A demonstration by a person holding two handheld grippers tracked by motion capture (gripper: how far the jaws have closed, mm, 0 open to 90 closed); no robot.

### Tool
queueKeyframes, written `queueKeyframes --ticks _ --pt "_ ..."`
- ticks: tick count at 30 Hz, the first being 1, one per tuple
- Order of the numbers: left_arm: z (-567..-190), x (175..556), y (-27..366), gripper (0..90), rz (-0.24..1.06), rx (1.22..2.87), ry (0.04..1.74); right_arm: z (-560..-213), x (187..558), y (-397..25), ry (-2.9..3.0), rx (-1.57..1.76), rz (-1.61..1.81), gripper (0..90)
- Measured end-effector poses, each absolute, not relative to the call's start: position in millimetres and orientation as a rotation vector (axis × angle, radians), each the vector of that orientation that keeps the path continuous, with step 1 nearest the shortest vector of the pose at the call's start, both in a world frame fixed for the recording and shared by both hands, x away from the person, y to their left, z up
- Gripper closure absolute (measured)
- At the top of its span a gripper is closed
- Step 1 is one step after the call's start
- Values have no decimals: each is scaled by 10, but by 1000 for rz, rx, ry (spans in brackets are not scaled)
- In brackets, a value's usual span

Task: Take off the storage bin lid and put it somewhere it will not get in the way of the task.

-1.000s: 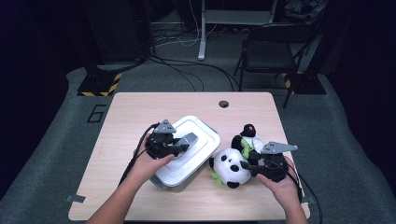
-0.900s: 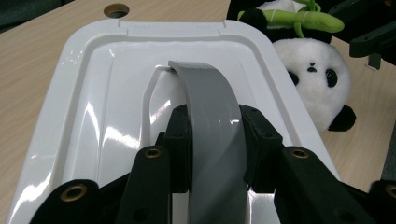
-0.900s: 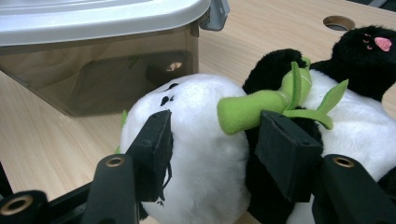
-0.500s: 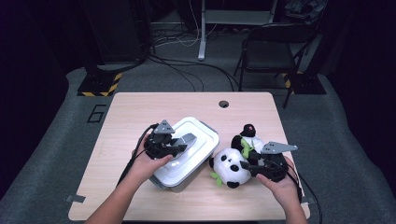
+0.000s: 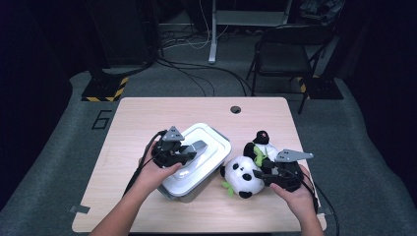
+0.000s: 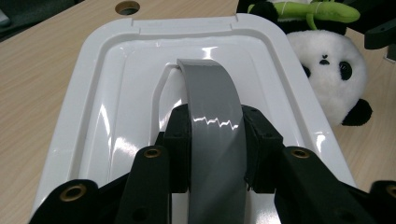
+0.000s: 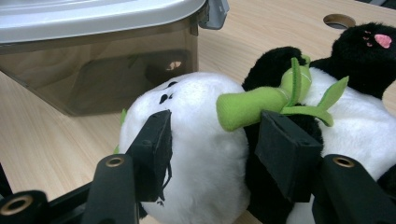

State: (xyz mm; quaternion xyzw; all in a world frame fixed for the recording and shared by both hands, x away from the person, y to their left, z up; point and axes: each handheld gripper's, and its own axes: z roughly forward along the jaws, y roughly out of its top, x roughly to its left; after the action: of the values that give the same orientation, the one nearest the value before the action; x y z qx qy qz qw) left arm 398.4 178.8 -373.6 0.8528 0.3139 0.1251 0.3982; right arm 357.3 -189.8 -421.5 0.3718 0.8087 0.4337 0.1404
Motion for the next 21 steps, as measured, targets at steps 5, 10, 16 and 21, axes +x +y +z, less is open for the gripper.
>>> queueKeyframes --ticks 5,10,16,21 --pt "-3690 3980 1816 666 318 2148 795 -4215 3574 -1898 2336 1074 1253 443" --pt "-3628 3985 1900 666 328 2124 801 -4216 3573 -1900 2336 1077 1255 443" --pt "-3599 3993 1995 666 336 2102 822 -4215 3573 -1898 2335 1074 1252 443" --pt "-3578 4008 2106 666 347 2087 840 -4218 3576 -1897 2335 1068 1252 442"
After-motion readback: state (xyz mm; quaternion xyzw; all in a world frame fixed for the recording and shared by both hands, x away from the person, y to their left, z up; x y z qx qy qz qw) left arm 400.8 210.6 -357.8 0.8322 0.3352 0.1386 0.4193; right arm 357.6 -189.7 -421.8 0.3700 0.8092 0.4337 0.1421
